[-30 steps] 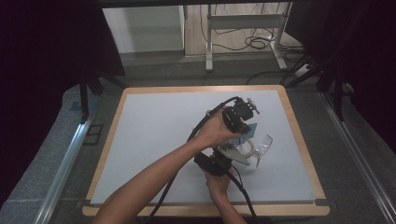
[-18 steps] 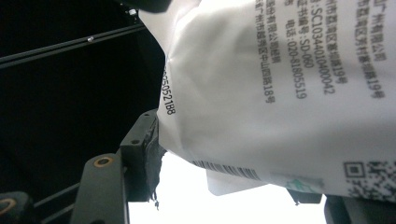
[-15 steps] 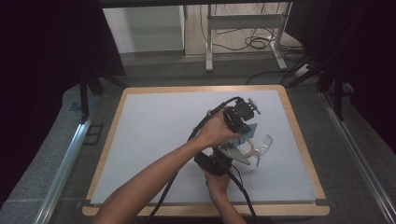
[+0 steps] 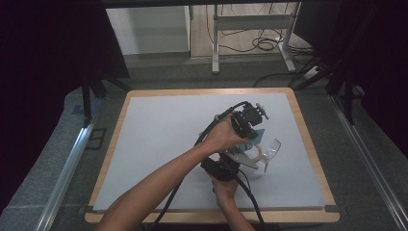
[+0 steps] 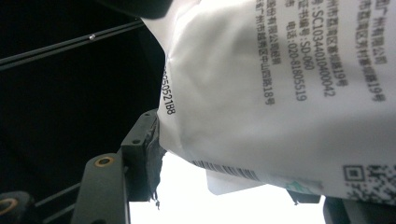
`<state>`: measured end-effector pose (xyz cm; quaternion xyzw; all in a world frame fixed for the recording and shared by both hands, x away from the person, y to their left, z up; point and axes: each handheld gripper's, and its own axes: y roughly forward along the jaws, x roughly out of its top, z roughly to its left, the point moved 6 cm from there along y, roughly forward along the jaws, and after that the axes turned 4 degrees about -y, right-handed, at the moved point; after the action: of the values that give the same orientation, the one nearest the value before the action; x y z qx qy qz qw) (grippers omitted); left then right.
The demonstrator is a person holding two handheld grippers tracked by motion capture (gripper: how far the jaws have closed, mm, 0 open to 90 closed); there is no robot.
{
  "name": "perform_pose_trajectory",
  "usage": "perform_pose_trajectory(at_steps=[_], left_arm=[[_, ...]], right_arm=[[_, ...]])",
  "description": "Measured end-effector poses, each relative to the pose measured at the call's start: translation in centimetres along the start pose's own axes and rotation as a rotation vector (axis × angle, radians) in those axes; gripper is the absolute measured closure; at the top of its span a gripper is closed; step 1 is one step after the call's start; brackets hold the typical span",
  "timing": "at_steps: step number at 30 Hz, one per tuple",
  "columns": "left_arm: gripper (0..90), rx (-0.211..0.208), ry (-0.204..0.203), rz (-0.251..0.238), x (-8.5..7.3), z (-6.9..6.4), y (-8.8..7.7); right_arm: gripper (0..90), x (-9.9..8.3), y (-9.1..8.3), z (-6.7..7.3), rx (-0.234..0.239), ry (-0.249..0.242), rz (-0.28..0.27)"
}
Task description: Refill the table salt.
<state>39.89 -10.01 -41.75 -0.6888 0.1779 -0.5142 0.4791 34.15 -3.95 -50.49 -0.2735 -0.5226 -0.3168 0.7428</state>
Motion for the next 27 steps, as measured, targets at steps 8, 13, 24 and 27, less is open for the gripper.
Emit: perform_pose_trajectory(at_steps=[8,13,24,27], left_arm=[[90.0,0.003,0.012,0.008,0.42,-0.24,-0.24],[90.0,0.003,0.013,0.008,0.47,-0.30,-0.24],[90.0,0.000,0.012,0.002,0.54,-0.30,-0.40],[90.0,0.000,0.011,0.000,0.55,-0.31,-0.39]], right_arm=[[41.2,0.56,-0.25,-0.01,0.008,0.002,-0.005],[41.4,0.72,-0.33,-0.02,0.009,0.005,-0.010],[41.5,0.82,-0.33,0.02,0.009,-0.001,-0.015],[41.5,0.83,-0.35,0.03,0.008,-0.003,-0.016]])
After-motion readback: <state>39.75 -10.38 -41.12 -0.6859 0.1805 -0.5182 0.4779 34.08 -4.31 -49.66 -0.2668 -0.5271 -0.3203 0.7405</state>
